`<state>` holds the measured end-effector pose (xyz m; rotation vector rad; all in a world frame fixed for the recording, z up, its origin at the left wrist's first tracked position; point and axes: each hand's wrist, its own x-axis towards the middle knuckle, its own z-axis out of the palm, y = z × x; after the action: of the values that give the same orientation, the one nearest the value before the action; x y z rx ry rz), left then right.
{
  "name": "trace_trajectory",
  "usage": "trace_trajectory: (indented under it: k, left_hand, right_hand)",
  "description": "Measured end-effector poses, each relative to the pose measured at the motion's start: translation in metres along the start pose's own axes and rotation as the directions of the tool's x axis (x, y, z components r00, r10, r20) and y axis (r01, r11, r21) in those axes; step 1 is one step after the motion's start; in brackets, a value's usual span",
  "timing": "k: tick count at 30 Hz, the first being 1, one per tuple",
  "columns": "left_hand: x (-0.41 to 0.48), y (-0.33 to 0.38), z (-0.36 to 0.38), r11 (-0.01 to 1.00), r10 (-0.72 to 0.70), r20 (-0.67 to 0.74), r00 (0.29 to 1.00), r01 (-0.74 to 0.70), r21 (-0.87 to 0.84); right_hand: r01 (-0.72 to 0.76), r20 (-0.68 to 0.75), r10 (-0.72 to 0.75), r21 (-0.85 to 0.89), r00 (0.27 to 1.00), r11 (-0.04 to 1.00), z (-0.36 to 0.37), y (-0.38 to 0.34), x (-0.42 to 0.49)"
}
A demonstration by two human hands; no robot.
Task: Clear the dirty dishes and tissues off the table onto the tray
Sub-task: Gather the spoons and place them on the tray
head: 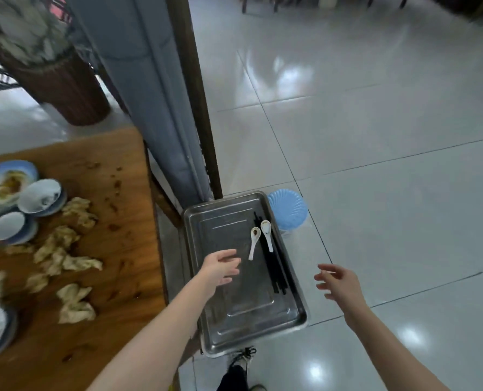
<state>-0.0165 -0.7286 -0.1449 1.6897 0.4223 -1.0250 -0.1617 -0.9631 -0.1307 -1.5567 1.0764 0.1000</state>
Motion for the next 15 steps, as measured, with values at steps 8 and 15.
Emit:
trace_trajectory:
  k: [8, 15]
  left_hand:
    - [-0.111, -0.013, -0.070, 0.983, 0.098, -0.086, 0.991, -0.110, -0.145]
    - [-0.164, -0.025, -0.151, 0.941, 0.112, -0.201, 0.973, -0.169, -0.295]
  right_hand:
    - [0.145, 0.121, -0.143, -0.006, 0.982, 0.989, 0.046, -0.063, -0.077]
    - [0.250, 0.243, -0.230, -0.053, 0.942, 0.967, 0.123, -0.103, -0.114]
